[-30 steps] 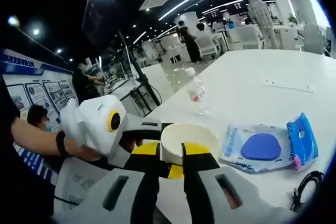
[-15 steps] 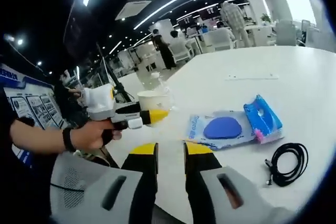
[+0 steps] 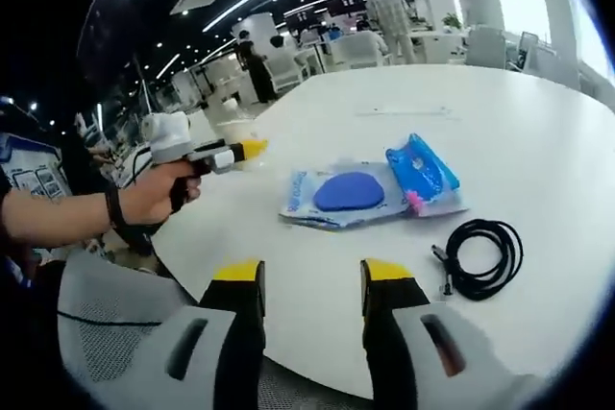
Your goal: Arrange the tabletop items into an orderly group along one side of the table until the central work area is clear of visible clutter.
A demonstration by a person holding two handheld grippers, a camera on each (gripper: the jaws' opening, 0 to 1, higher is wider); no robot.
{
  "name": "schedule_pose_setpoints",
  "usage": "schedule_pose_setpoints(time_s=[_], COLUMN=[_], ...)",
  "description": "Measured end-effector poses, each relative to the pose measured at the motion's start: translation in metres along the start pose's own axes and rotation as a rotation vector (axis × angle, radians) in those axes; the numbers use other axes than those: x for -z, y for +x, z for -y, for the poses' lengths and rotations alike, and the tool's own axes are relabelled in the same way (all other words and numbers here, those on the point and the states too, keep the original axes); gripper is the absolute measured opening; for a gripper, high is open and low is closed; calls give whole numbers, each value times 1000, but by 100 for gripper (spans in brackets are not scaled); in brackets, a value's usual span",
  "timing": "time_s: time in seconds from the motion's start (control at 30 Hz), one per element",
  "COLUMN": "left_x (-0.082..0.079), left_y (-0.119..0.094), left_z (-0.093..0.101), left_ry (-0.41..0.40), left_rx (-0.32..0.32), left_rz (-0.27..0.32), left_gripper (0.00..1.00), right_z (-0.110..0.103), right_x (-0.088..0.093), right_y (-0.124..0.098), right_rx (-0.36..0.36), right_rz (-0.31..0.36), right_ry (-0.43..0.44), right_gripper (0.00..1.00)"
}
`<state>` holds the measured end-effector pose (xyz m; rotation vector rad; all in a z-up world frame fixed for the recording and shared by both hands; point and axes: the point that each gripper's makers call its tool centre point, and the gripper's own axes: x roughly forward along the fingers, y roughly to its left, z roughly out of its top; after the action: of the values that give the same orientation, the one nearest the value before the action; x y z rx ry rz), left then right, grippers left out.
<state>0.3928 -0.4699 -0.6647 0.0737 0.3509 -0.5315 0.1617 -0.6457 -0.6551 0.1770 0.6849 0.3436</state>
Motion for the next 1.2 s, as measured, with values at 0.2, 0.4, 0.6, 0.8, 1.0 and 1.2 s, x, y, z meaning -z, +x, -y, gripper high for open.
schedule_pose_setpoints(time_s=[0.2, 0.4, 0.6, 0.8, 1.0, 1.2], left_x=[6, 13, 20, 36, 36, 54], left_y=[27, 48, 66, 77, 77, 75], left_z=[-6, -19, -28, -40, -37, -35], left_ry=[5, -2, -13, -3, -26, -16], left_rx=[-10, -49, -65, -89, -79, -82], left_rz=[24, 34, 37, 6, 29, -33], left_gripper=[38, 37, 36, 37, 38, 40], right_z=[14, 17, 18, 17, 11, 10], right_x=[15, 12, 15, 17, 15, 18], right_y=[-11, -12, -15, -13, -13, -12], right_rx=[33, 37, 42, 35, 6, 3], right_rz=[-21, -35, -43, -51, -39, -51], right_ry=[36, 19, 29, 24, 55, 48], right_gripper=[39, 37, 36, 35, 31, 31])
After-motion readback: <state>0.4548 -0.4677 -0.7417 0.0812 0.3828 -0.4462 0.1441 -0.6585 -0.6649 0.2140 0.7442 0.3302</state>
